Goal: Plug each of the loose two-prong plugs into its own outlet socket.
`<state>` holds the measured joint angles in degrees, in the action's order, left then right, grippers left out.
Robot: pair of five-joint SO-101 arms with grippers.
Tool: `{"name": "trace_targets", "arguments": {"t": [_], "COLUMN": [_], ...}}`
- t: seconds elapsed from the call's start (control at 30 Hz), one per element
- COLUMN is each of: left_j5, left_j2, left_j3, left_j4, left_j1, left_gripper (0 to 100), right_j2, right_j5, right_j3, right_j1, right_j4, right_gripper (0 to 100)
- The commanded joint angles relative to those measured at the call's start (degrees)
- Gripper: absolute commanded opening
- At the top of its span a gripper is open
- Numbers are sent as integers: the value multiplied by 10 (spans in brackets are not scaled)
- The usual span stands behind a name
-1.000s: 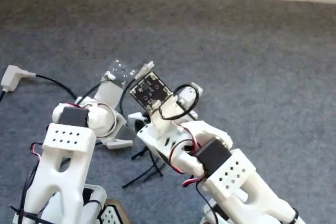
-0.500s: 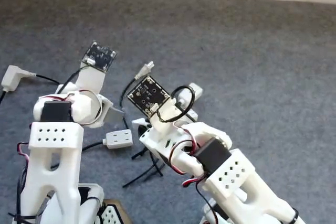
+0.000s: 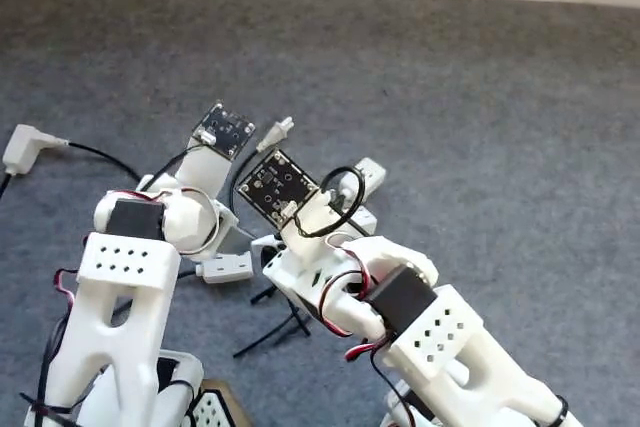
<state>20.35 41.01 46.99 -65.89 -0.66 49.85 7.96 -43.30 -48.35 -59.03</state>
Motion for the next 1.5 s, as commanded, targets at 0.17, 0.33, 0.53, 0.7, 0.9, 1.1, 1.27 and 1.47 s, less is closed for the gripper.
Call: {"name": "trace_targets", "arguments": {"t": [0.17,0.33,0.53,0.7,0.9,1.1,1.27,1.47], "left_j5": [8,37,48,85,156,189,190,191], "left_j2": [4,-58,-255,-415,-597,-770,-868,-942], "left_j3": [-22,-148,-364,-499,-666,-844,-962,-1072], "left_j4": [-3,-73,-183,-188,-186,-192,-201,-244], "left_j1": [31,147,262,349,464,539,566,571], "left_gripper": [365,365,365,365,365,365,365,365], "right_j2": [15,1,-153,-331,-504,-583,-602,-580], "right_j5": [-2,25,61,127,295,455,564,604], "right_j3": [34,38,138,305,491,544,524,495], "right_j1": [21,21,21,20,16,1,-21,-37], "right_j4": [-5,-17,-17,-68,-132,-144,-145,-146], "right_gripper": [5,5,5,5,5,5,5,5]}}
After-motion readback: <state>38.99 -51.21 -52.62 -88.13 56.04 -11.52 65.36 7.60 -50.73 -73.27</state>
